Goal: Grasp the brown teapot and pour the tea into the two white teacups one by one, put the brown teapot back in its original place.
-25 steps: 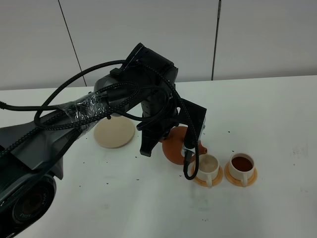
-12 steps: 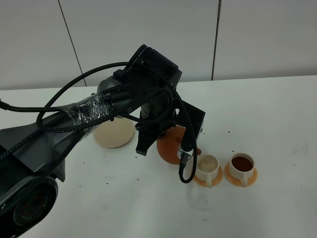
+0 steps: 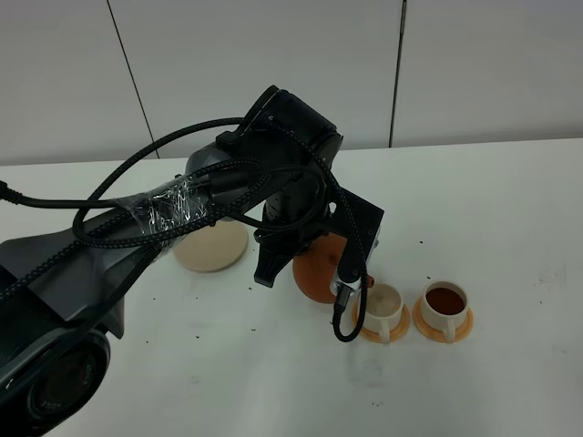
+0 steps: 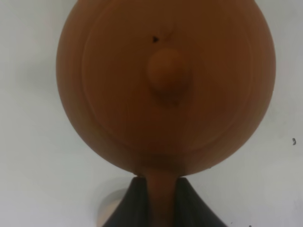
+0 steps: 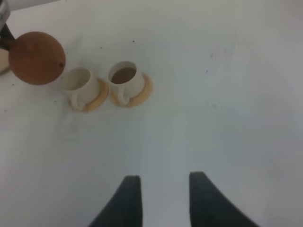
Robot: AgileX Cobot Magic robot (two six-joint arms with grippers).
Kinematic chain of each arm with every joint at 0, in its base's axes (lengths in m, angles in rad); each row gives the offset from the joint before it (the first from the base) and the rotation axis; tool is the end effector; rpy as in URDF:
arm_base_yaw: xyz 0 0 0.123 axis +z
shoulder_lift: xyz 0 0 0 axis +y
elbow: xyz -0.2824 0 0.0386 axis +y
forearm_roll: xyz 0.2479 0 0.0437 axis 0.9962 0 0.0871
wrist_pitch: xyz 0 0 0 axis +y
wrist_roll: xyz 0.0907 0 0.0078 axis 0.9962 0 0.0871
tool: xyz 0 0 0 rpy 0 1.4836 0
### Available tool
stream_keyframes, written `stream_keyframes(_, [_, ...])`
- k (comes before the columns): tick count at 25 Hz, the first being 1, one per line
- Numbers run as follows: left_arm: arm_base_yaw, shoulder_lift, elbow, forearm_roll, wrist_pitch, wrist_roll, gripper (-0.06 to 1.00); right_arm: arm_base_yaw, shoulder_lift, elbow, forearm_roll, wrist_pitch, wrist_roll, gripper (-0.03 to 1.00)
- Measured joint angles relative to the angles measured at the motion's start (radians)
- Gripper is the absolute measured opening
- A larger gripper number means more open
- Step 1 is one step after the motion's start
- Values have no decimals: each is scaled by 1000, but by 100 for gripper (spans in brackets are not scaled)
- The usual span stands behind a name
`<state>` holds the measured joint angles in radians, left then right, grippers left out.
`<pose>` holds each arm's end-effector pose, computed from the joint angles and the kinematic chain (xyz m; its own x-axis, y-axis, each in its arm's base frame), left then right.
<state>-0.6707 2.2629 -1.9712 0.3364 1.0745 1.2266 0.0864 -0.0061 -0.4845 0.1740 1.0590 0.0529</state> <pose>0.3979 -0.2819 0.2035 0.3829 0.8982 0.2160 0.8260 -0.4376 0.3553 -0.0057 0.0133 0.2740 -0.4813 0.0956 -0.8713 -0.1540 0.9694 0.1914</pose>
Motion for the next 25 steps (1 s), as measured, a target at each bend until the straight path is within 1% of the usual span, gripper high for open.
stream_keyframes(10, [-8,0,0,26,3,1,17,0,0,0,0,0,0,24])
stream_keyframes(25, [-11,0,0,26,14,3,17,0,0,0,0,0,0,24])
